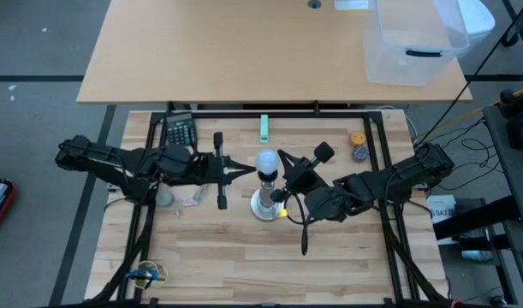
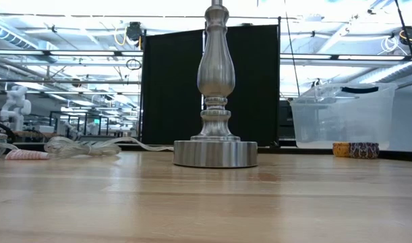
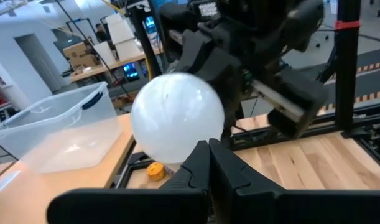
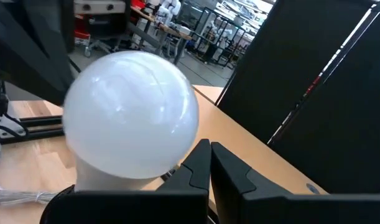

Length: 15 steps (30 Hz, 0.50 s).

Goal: Screw lightbulb
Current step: Insert the white lightbulb into the desk lamp

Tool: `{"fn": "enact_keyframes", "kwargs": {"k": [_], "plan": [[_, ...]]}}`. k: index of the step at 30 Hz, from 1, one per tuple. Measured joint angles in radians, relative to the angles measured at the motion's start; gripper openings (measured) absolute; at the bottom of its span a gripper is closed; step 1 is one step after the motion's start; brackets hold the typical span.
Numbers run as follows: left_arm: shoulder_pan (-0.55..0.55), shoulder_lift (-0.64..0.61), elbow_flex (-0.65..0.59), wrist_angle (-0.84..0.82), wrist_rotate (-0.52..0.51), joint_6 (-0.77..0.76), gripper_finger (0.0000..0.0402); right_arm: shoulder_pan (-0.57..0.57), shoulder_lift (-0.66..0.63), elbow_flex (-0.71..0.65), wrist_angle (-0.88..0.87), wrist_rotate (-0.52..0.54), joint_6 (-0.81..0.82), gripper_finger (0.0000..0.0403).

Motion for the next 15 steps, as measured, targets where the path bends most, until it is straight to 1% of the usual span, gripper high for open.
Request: {"fn": "enact_keyframes", "kwargs": {"k": [10,15], "plan": [[0.028,0.001,0.0,0.0,0.004,0.001,0.0001,0.002,0.0,0.0,-0.003,0.001,0.004,0.0],[0.028,0.001,0.0,-0.002,0.004,0.003,0.0001,0.005,0.0,0.0,-0.003,-0.015,0.011,0.0]]}}
